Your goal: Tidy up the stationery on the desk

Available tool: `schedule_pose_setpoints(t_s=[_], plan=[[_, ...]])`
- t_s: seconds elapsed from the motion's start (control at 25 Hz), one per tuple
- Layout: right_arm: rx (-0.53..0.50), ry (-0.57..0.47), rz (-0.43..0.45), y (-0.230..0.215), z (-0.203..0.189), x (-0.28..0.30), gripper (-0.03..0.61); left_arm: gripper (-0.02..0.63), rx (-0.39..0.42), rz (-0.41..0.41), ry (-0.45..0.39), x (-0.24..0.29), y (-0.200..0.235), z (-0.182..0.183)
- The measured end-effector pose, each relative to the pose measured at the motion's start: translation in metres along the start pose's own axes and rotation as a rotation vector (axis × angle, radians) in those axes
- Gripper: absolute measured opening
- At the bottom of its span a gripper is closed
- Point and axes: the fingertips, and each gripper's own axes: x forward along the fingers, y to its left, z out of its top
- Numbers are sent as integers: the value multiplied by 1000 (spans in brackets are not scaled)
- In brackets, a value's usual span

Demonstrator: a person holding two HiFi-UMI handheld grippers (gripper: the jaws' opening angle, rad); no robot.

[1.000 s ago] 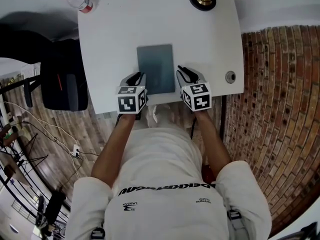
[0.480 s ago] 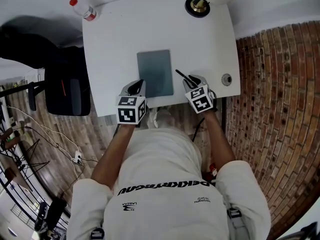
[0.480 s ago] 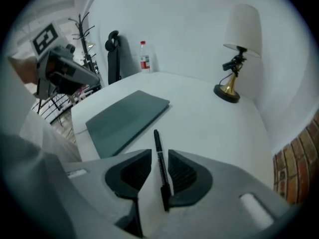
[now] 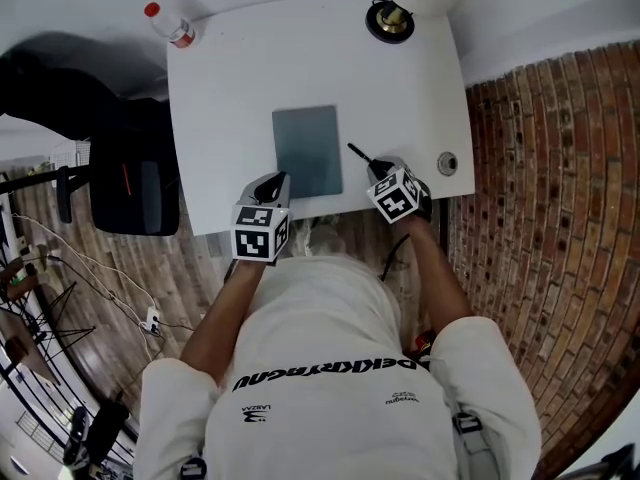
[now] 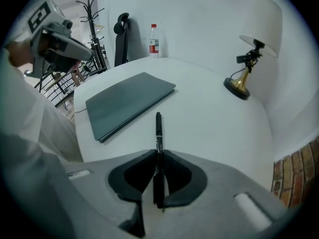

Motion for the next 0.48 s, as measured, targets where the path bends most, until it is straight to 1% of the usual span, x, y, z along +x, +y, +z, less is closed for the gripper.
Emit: schedule_pose_setpoints(t_s=[0.28,0.36,0.48], plan=[[33,-10,-33,-1,8,-5,44,-2,-10,9,-9,-4,1,-1],[68,-23,-31,-1,12,-8,44,-2,-13,11,-13,-6,2,-1],[163,-55,-21,-4,19,-10,44,-2,-15,14,-19,-9,3,0]])
